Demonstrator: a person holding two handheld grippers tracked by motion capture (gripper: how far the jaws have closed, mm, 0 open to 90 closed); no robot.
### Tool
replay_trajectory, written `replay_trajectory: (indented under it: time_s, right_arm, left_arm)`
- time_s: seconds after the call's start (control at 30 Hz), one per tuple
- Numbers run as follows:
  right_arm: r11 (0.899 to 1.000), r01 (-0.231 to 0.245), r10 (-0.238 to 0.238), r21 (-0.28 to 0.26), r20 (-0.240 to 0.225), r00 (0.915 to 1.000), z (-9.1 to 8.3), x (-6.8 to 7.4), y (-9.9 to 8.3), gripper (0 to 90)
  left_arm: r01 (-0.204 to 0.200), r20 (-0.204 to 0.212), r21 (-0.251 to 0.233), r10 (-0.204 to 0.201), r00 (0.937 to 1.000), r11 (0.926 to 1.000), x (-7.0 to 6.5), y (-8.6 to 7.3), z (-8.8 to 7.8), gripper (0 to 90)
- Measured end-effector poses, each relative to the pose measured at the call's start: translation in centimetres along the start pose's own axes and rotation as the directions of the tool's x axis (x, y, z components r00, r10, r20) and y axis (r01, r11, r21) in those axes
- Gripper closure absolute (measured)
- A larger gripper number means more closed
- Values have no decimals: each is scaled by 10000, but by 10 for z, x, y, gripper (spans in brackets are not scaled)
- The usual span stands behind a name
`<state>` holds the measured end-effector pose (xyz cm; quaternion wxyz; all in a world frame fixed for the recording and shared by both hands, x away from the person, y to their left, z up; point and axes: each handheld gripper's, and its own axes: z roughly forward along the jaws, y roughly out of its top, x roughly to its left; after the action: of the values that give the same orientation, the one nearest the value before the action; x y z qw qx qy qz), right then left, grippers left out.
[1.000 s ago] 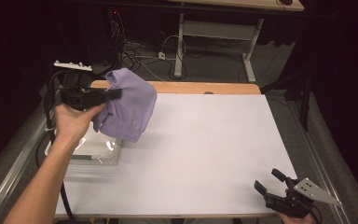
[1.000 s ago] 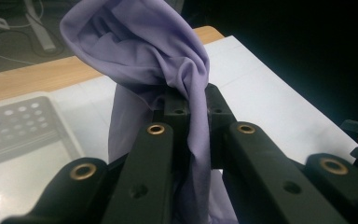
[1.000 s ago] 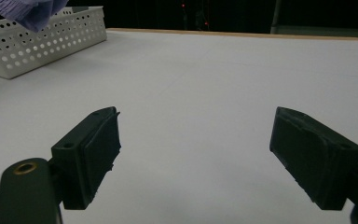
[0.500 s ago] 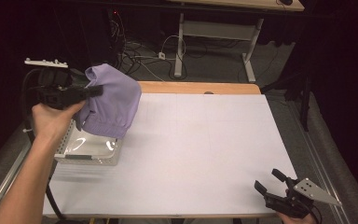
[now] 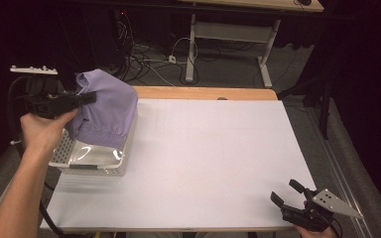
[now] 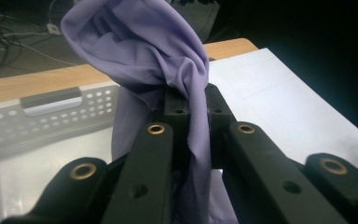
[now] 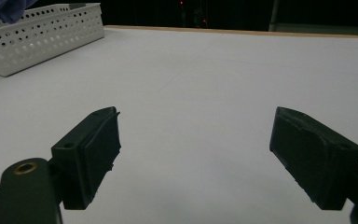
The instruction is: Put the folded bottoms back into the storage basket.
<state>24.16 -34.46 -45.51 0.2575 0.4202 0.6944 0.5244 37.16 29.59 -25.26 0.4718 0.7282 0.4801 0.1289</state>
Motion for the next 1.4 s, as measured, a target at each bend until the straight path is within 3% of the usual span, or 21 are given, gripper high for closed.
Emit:
replay_trajectory:
  time_s: [0.6,0.77,1.4]
  right_arm:
    - [9999,71,-71,106,39,10000,1,0,0,169]
    - [9999,-94,94,-77,-32,10000,0,-1,0,168]
    - [9999,-75,75,-68,-15,10000,1,0,0,167]
  left_arm:
    - [100,-633,163,-89,9980,9998,16,-16,3,814]
    - [152,-817,223,-133,9966,9996,20,-21,7,814]
    - [557,-793,556,-512,9955,9969,34,-44,32,813]
